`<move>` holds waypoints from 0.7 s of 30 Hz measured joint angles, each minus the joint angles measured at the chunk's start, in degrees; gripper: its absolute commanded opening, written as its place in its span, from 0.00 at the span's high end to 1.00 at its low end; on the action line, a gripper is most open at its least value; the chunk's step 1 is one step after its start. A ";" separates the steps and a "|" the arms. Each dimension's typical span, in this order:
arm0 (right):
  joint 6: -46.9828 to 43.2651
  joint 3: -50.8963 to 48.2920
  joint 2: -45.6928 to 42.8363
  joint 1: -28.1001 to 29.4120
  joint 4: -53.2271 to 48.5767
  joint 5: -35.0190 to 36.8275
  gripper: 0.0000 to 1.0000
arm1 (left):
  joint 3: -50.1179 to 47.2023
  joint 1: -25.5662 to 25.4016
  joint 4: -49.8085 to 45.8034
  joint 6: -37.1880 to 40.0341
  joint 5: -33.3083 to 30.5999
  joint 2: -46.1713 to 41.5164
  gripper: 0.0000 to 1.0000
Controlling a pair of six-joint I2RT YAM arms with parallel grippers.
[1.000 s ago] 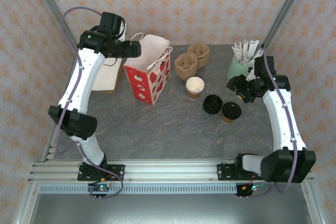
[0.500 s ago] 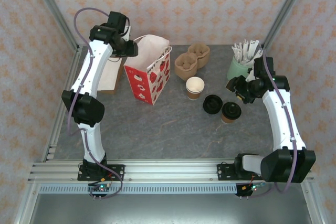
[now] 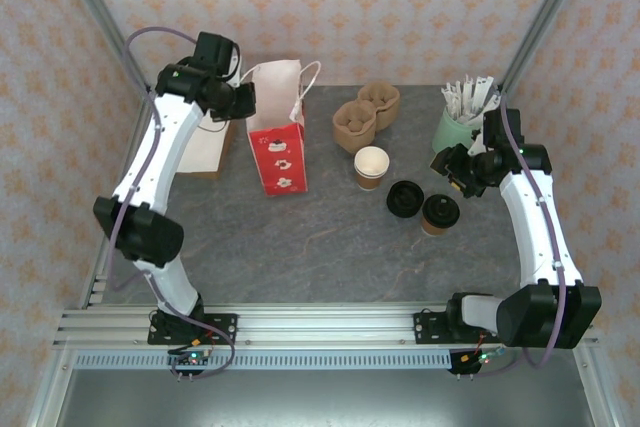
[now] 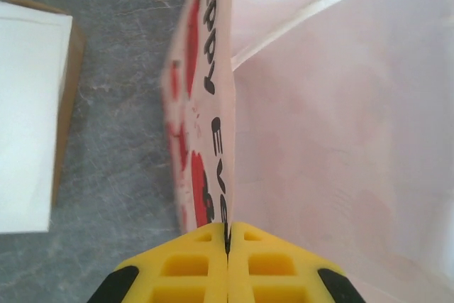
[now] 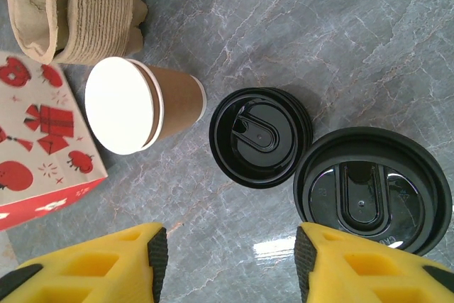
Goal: Pack the takeout coffee
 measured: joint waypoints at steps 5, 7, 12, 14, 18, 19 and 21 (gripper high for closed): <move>0.13 0.00 0.00 0.31 -0.02 0.00 0.48 | -7.41 -5.49 2.36 -3.91 -2.69 -9.07 0.98; 0.15 0.00 0.00 0.57 -0.02 -0.02 0.49 | -11.74 -7.65 4.17 -5.70 -3.26 -12.46 0.98; 0.17 0.00 0.11 1.75 0.00 0.00 0.49 | -22.95 -10.08 8.35 -11.32 -3.74 -18.84 0.98; 0.42 0.00 0.37 2.36 0.07 0.00 0.49 | -25.88 -10.93 10.27 -13.29 -3.87 -19.93 0.96; 0.61 0.00 1.18 3.58 0.24 0.02 0.49 | -29.94 -12.11 13.75 -16.06 -3.43 -20.72 0.85; 0.66 0.00 1.40 3.78 0.37 0.02 0.49 | -30.60 -12.13 14.25 -16.48 -3.45 -20.70 0.85; 0.81 0.00 1.70 4.00 0.57 0.00 0.49 | -31.47 -12.13 14.86 -17.09 -3.43 -20.70 0.79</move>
